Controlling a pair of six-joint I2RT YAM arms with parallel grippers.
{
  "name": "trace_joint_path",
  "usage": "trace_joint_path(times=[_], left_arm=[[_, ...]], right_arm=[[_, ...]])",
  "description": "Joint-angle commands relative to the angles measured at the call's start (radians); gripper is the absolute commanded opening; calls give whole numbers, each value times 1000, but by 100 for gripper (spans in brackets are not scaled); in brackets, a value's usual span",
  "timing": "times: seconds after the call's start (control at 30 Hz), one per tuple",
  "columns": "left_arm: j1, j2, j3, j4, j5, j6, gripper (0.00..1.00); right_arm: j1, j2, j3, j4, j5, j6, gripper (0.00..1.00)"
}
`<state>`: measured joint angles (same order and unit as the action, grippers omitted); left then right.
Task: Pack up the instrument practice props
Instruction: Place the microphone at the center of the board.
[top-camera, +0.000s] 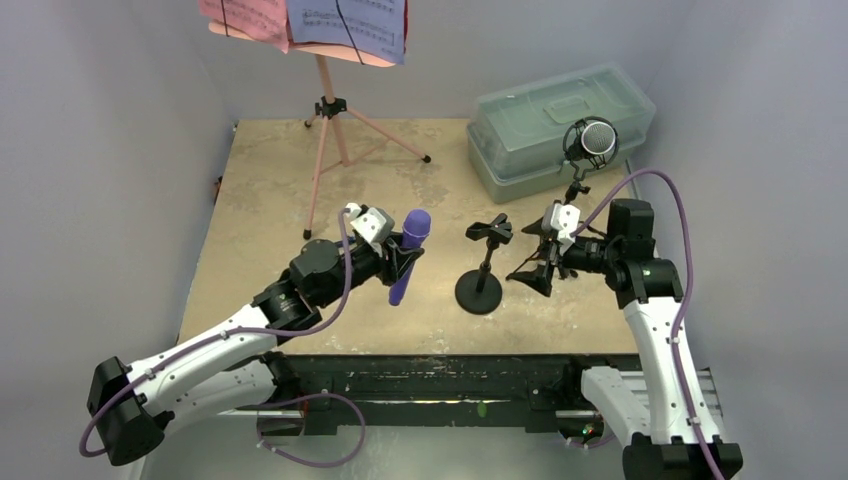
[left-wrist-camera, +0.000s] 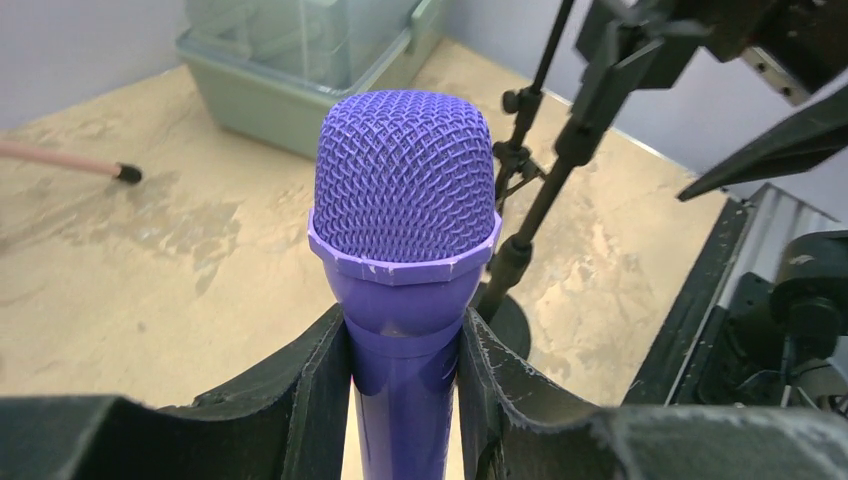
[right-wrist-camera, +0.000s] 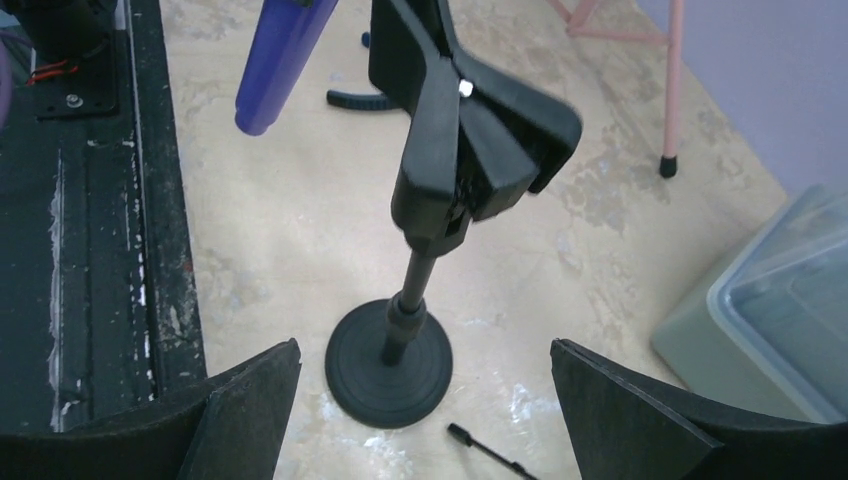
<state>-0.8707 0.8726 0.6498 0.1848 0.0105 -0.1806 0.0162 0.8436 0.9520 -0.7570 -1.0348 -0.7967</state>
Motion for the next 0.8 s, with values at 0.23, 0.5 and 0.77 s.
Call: trace_joint_path(times=[0.23, 0.5, 0.77], left_arm=[[9, 121, 36, -103, -300, -79, 0], [78, 251, 91, -151, -375, -114, 0], [222, 464, 201, -87, -274, -273, 0]], right_arm=[[-13, -51, -96, 2, 77, -9, 99], [-14, -64, -109, 14, 89, 1, 99], [-42, -76, -114, 23, 94, 11, 99]])
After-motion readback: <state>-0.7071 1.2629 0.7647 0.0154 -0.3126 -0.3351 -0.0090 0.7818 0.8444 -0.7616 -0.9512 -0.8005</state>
